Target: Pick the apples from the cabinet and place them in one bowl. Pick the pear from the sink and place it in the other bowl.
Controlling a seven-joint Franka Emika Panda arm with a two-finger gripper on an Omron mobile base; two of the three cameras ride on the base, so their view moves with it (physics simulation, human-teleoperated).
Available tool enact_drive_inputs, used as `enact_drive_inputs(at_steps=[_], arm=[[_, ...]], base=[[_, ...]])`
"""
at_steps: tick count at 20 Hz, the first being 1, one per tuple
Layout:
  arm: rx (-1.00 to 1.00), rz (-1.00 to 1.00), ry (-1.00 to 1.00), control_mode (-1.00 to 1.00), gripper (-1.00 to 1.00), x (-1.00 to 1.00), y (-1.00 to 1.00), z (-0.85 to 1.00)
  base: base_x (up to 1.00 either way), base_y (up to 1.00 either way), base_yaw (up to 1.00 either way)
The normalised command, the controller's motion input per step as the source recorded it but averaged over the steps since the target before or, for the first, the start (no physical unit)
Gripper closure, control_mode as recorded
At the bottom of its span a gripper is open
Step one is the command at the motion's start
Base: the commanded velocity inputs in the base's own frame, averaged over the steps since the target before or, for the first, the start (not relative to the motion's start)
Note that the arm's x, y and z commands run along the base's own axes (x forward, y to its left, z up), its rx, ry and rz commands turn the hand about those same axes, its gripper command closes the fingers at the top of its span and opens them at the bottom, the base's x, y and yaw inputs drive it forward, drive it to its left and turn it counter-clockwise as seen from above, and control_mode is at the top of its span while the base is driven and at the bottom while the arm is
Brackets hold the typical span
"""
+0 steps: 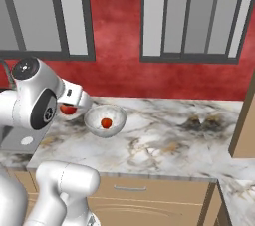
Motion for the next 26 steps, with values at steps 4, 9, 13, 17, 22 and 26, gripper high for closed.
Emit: enact_drive_inputs(at_steps=[4,9,13,17,22,26], arm=[[0.0,0.0,0.06,-1.0,1.0,0.54,0.0,0.0],[0.0,0.0,0.02,-1.0,1.0,0.21,0.0,-0.16],[0.0,0.0,0.0,-1.0,1.0,0.03,0.0,-0.44],[0.0,0.0,0.0,-1.0,1.0,0.0,0.0,-0.61],[0.0,0.0,0.02,-1.0,1.0,0.27,-0.11,-0.26],[0.0,0.0,0.06,-1.0,1.0,0.52,-0.13,-0.02]], base=[[0.0,0.0,0.0],[0.0,0.0,0.0],[0.0,0.0,0.0],[0.0,0.0,0.0],[0.0,0.0,0.0],[0.0,0.0,0.0]])
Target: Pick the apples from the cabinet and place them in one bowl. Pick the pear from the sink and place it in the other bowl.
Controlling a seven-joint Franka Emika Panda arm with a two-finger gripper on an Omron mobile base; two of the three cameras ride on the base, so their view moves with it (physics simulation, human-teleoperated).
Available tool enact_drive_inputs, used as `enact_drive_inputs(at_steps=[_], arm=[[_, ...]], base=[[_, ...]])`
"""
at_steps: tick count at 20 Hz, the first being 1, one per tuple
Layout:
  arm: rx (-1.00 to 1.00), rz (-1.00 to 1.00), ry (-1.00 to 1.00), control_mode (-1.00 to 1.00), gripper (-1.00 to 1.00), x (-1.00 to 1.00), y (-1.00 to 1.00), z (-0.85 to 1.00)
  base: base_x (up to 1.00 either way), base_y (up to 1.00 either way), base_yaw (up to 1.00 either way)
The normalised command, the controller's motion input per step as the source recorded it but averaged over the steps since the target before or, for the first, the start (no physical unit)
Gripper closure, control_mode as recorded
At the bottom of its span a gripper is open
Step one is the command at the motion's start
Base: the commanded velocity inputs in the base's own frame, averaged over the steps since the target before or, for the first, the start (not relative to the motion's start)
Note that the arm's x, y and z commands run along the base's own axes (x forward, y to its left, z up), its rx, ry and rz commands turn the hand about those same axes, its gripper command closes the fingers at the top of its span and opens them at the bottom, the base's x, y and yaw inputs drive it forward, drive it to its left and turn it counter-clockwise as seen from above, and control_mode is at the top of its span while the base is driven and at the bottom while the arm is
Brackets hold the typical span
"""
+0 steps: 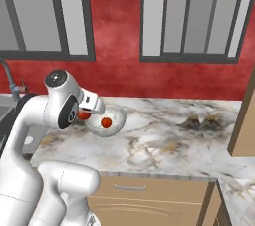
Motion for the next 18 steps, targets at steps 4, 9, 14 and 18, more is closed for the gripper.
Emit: enact_drive_inputs(at_steps=[4,9,14,18], arm=[[0.0,0.0,0.1,-1.0,1.0,0.42,-0.05,0.0],[0.0,0.0,0.14,-1.0,1.0,0.35,0.0,0.0],[0.0,0.0,0.08,-1.0,1.0,0.32,0.0,-0.09],[0.0,0.0,0.02,-1.0,1.0,0.37,0.0,-0.3]], base=[[0.0,0.0,0.0],[0.0,0.0,0.0],[0.0,0.0,0.0],[0.0,0.0,0.0]])
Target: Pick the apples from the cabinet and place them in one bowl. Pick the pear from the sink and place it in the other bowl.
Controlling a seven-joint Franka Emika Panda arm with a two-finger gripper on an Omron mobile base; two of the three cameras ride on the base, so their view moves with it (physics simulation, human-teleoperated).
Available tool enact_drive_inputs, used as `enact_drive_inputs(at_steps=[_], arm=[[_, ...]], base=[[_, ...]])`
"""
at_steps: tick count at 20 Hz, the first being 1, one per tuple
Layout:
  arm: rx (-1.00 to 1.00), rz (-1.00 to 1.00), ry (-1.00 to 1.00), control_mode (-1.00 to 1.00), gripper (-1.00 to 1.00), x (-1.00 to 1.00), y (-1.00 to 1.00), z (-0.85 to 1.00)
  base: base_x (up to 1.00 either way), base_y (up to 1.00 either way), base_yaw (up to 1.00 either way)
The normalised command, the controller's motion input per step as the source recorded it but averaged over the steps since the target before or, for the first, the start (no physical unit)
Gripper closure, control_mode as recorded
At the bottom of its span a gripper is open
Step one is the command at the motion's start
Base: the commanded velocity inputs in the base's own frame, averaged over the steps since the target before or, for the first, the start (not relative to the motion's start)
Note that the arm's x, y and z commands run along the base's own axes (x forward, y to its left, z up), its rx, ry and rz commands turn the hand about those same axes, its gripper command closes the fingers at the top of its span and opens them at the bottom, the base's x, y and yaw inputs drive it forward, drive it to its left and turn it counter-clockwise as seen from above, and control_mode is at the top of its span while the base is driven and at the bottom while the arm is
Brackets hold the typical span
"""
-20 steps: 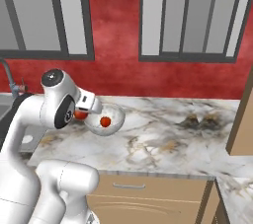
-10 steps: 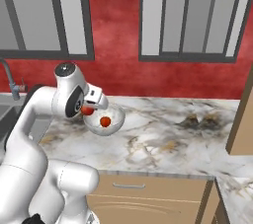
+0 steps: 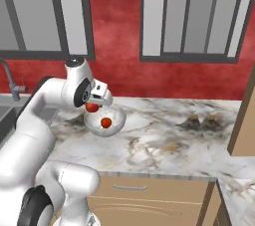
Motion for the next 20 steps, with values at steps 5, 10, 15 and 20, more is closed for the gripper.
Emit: enact_drive_inputs(at_steps=[5,10,15,20], arm=[[0.0,0.0,-0.01,-1.0,1.0,0.35,0.0,-0.37],[0.0,0.0,-0.05,-1.0,1.0,0.33,0.0,-0.37],[-0.01,0.0,-0.02,-1.0,1.0,0.41,0.0,-0.2],[0.0,0.0,0.05,-1.0,1.0,0.21,0.0,0.0]], base=[[0.0,0.0,0.0],[0.0,0.0,0.0],[0.0,0.0,0.0],[0.0,0.0,0.0]])
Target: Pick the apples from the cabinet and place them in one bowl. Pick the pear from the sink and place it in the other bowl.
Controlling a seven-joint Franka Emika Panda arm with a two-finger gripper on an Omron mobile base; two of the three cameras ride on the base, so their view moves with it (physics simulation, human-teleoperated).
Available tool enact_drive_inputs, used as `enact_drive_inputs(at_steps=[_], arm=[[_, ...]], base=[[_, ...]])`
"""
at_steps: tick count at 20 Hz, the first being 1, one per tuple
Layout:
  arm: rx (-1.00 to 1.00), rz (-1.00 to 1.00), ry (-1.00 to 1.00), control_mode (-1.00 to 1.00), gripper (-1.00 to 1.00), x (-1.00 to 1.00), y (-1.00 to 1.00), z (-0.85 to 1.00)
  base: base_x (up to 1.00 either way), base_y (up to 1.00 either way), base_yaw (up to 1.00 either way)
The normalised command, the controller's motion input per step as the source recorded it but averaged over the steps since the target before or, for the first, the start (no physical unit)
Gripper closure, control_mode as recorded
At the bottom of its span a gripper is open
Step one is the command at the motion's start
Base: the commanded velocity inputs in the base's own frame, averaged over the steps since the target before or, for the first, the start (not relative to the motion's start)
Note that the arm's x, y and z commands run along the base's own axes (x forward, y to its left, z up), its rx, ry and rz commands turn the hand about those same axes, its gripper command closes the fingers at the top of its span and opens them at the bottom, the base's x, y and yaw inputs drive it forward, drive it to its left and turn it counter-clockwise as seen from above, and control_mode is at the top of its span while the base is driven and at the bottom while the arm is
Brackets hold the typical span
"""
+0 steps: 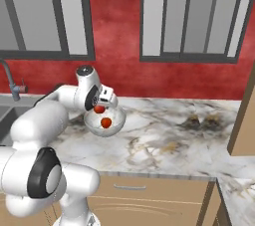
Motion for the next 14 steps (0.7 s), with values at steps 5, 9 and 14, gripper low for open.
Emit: enact_drive_inputs(at_steps=[5,9,14], arm=[[0.0,0.0,0.05,-1.0,1.0,0.14,0.0,-0.15],[0.0,0.0,0.0,-1.0,1.0,0.15,0.0,-0.33],[0.0,0.0,0.0,-1.0,1.0,0.12,0.0,-0.35]], base=[[0.0,0.0,0.0],[0.0,0.0,0.0],[0.0,0.0,0.0]])
